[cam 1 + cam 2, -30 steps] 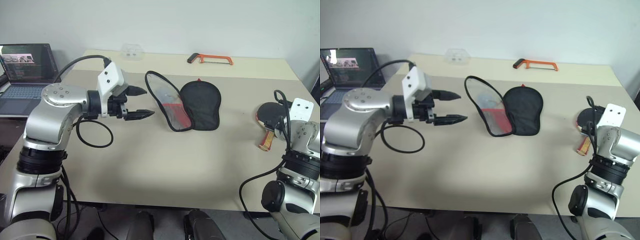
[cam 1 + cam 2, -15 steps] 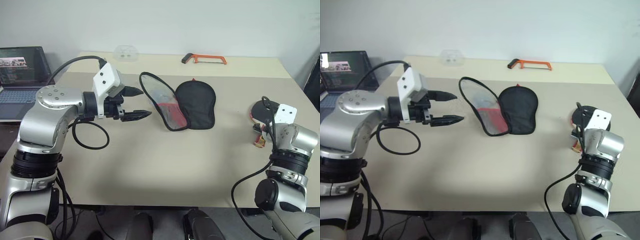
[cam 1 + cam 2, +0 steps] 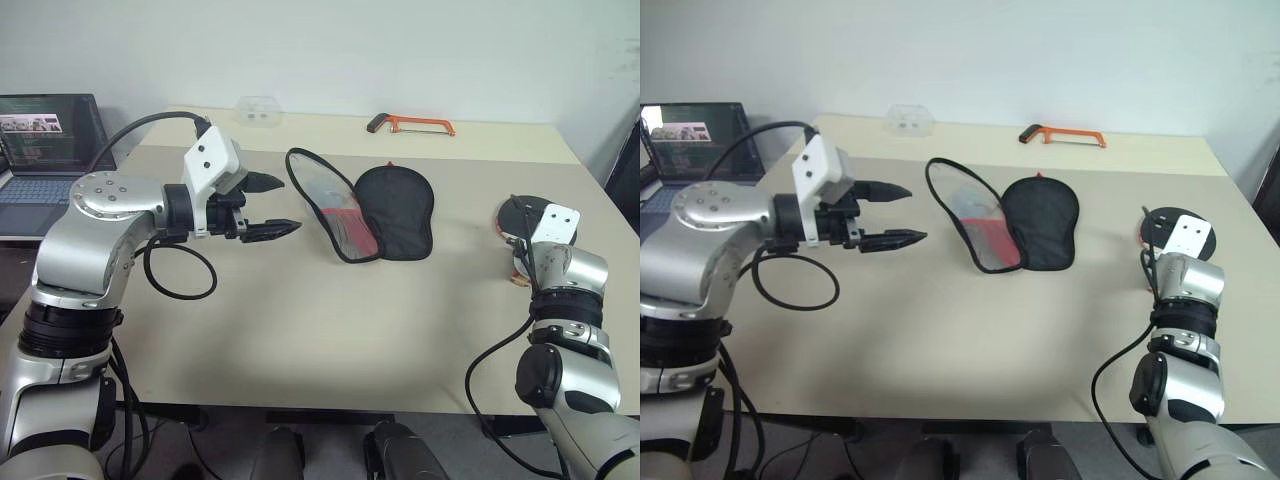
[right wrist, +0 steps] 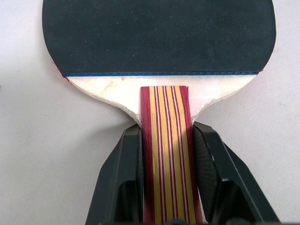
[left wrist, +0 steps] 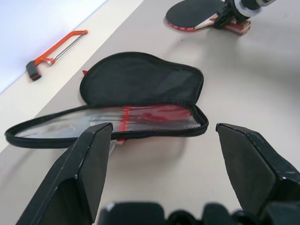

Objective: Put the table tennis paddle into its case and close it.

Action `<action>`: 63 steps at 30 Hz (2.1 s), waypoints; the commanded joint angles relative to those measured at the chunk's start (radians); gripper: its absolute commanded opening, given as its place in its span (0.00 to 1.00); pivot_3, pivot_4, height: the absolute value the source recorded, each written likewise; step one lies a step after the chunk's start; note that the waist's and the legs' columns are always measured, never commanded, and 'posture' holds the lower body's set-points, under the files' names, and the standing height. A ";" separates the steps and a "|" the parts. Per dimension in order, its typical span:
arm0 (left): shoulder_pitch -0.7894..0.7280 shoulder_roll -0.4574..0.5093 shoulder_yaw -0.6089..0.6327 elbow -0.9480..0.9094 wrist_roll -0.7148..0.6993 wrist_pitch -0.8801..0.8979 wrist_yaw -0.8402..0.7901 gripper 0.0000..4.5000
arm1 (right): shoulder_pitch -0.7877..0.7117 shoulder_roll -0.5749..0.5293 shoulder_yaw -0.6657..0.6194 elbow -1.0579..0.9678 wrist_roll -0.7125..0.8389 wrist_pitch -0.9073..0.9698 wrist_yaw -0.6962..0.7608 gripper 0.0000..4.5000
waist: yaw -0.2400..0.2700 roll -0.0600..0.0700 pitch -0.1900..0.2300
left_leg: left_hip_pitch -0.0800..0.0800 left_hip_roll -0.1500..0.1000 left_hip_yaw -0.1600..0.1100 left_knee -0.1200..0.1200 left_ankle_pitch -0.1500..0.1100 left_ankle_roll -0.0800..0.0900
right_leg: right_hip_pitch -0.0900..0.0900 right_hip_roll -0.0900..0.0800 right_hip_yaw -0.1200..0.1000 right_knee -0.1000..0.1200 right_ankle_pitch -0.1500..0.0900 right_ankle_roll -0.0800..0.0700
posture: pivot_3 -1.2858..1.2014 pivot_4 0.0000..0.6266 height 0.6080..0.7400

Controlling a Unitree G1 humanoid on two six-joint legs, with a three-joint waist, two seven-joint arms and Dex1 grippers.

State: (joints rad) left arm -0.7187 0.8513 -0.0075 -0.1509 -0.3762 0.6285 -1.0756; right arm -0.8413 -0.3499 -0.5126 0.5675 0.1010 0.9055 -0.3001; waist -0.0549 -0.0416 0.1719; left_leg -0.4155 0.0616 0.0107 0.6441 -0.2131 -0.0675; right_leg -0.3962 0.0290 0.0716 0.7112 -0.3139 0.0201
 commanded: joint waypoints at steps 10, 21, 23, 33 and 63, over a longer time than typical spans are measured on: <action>-0.005 0.020 0.027 -0.001 0.003 -0.028 0.007 0.86 | -0.115 0.074 0.092 -0.406 0.013 0.248 -0.021 0.24 | -0.013 0.010 0.006 | -0.009 0.001 0.002 -0.003 0.000 0.000 | -0.013 0.002 0.001 0.003 0.001 -0.006 | 0.52 0.24 1.00; 0.039 0.083 0.040 0.058 0.020 -0.050 -0.028 0.86 | -0.193 0.407 0.192 -0.541 0.027 0.330 -0.032 0.24 | -0.021 0.010 0.006 | -0.017 0.002 0.001 -0.012 0.000 0.000 | -0.024 0.003 0.001 0.002 0.000 -0.008 | 0.52 0.24 1.00; 0.058 0.106 0.037 0.080 0.038 -0.072 -0.034 0.86 | -0.210 0.432 0.205 -0.493 0.024 0.284 -0.036 0.24 | -0.020 0.010 0.006 | -0.018 0.002 0.001 -0.012 0.001 -0.001 | -0.025 0.002 0.000 0.002 0.000 -0.008 | 0.52 0.24 1.00; 0.125 0.113 0.053 0.015 0.024 -0.046 -0.013 0.86 | -0.284 0.440 0.217 -0.211 0.042 0.111 0.011 0.24 | -0.017 0.010 0.006 | -0.018 0.002 0.001 -0.012 0.001 -0.001 | -0.025 0.002 0.000 0.001 0.000 -0.008 | 0.52 0.24 1.00; 0.179 0.154 0.099 -0.058 0.007 0.006 0.013 0.86 | -0.283 0.352 0.325 0.047 0.008 -0.062 0.108 0.24 | -0.027 0.010 0.006 | -0.018 0.002 0.001 -0.012 0.001 -0.001 | -0.025 0.002 0.000 0.002 0.000 -0.008 | 0.52 0.24 1.00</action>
State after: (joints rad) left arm -0.5346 0.9827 0.0487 -0.1802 -0.3557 0.6338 -1.0665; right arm -1.0857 0.0085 -0.2038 0.6391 0.1102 0.8822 -0.1971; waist -0.0814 -0.0315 0.1780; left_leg -0.4336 0.0638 0.0114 0.6320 -0.2124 -0.0682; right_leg -0.4214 0.0308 0.0718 0.7132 -0.3142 0.0118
